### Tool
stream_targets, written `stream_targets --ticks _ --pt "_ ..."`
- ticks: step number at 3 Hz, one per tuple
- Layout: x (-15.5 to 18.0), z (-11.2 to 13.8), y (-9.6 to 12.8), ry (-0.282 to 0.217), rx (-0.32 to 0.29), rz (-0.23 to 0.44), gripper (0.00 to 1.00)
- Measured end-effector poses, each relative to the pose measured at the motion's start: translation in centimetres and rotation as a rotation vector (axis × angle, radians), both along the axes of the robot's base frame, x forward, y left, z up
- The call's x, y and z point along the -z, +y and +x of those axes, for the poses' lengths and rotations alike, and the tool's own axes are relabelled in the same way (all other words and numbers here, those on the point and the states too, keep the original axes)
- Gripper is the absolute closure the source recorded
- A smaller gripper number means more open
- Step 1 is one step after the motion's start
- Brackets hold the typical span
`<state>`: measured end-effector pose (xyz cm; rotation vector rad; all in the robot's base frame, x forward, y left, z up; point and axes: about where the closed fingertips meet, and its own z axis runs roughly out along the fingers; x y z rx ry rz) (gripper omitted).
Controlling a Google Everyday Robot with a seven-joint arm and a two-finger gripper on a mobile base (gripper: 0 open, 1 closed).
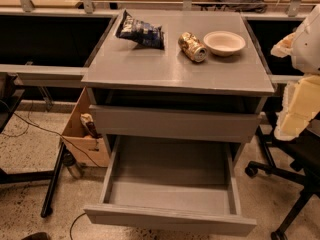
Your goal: Close middle drawer
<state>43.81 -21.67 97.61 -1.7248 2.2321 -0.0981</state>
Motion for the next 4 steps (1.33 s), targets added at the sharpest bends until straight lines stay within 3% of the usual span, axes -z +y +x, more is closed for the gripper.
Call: stream_targets --ticks 2,4 --pt "1.3 -0.4 0.2 0.005 0.004 0.032 0.0" --pt "9.5 -1.7 1.0 0.088 0.037 0.18 0.0"
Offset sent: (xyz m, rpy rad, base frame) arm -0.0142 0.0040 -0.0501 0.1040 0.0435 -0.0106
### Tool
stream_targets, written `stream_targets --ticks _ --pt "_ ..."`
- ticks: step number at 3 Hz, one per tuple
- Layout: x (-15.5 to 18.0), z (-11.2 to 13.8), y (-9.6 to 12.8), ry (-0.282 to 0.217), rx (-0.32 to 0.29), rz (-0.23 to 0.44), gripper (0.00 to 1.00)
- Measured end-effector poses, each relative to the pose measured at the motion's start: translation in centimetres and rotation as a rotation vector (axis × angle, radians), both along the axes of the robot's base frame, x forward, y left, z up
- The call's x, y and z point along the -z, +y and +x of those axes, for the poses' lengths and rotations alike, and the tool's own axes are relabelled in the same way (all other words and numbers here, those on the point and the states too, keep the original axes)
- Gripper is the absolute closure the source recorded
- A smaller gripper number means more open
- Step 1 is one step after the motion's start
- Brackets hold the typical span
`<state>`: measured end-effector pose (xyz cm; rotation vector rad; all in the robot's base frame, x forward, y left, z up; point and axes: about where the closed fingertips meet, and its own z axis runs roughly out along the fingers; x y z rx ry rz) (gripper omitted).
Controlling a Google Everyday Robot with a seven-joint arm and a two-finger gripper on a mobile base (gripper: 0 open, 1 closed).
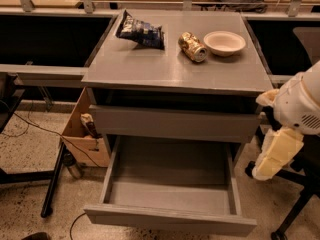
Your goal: Close middle drawer
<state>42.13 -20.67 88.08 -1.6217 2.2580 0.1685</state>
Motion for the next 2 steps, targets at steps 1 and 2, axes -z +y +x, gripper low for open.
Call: stream_targets --ticks 1,2 --pt "8.8 -0.2 0.2 0.109 0.057 0.119 0.0" --pt "15.0 -0.1 0.0 0.177 0.089 0.186 0.0"
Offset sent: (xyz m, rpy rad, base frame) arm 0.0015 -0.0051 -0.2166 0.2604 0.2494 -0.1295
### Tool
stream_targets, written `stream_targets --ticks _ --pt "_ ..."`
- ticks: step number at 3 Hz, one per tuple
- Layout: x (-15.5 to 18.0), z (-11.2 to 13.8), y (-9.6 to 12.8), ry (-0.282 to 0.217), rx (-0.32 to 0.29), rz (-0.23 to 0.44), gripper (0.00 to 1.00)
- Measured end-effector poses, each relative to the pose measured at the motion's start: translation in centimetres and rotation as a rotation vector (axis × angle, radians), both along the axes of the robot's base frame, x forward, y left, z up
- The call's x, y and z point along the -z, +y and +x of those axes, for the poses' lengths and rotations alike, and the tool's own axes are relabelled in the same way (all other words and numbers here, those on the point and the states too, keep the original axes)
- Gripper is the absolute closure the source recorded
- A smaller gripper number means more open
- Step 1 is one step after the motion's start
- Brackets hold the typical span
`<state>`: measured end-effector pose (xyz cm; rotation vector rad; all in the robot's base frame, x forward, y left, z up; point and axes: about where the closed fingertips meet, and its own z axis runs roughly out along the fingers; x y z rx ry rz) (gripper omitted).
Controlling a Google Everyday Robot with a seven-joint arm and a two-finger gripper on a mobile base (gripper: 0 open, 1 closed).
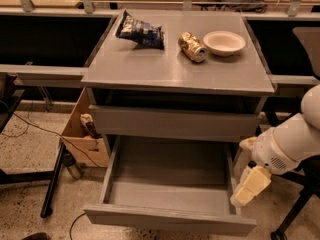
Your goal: Close middle drawer
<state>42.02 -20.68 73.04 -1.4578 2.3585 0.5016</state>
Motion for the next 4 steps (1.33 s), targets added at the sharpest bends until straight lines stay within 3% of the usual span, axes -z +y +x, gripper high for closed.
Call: stream_targets --ticks 1,2,3,4 --pt "6.1 -0.3 -0.4 0.016 0.026 0.068 0.0" --pt "6.4 -0.2 -0.3 0.021 0.023 0.072 0.0" --pt "9.6 0.1 0.9 0.067 -0.009 0.114 0.0" --pt "15.6 -0.9 1.3 0.116 0.023 0.196 0.0"
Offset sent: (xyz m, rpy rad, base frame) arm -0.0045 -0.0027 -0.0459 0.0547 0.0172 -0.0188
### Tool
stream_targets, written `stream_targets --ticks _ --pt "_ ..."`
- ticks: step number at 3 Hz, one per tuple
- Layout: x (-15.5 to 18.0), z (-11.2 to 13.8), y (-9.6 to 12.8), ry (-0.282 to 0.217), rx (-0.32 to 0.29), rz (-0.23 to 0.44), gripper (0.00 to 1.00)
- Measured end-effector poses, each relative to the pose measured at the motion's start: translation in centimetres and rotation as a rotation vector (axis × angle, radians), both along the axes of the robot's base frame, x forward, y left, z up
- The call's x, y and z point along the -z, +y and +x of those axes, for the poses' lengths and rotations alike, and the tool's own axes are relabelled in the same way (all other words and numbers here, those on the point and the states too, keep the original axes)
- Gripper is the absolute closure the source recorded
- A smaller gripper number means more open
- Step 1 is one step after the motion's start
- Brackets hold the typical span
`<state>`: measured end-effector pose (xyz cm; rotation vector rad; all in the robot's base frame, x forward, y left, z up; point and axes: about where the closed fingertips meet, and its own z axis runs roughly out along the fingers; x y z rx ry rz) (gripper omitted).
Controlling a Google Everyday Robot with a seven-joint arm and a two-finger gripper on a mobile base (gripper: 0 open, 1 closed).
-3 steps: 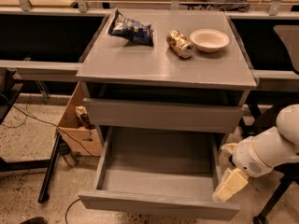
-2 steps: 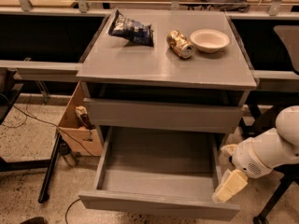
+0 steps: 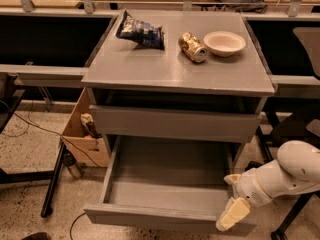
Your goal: Close middle drawer
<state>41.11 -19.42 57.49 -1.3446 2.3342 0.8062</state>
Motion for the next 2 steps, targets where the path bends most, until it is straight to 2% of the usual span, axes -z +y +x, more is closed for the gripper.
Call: stream_targets --ticks 1,2 --pt "5.6 -1.3 -1.2 0.042 0.08 0.061 0.0" --pt "9.2 -2.5 -3.7 0.055 0.201 0.106 0.0"
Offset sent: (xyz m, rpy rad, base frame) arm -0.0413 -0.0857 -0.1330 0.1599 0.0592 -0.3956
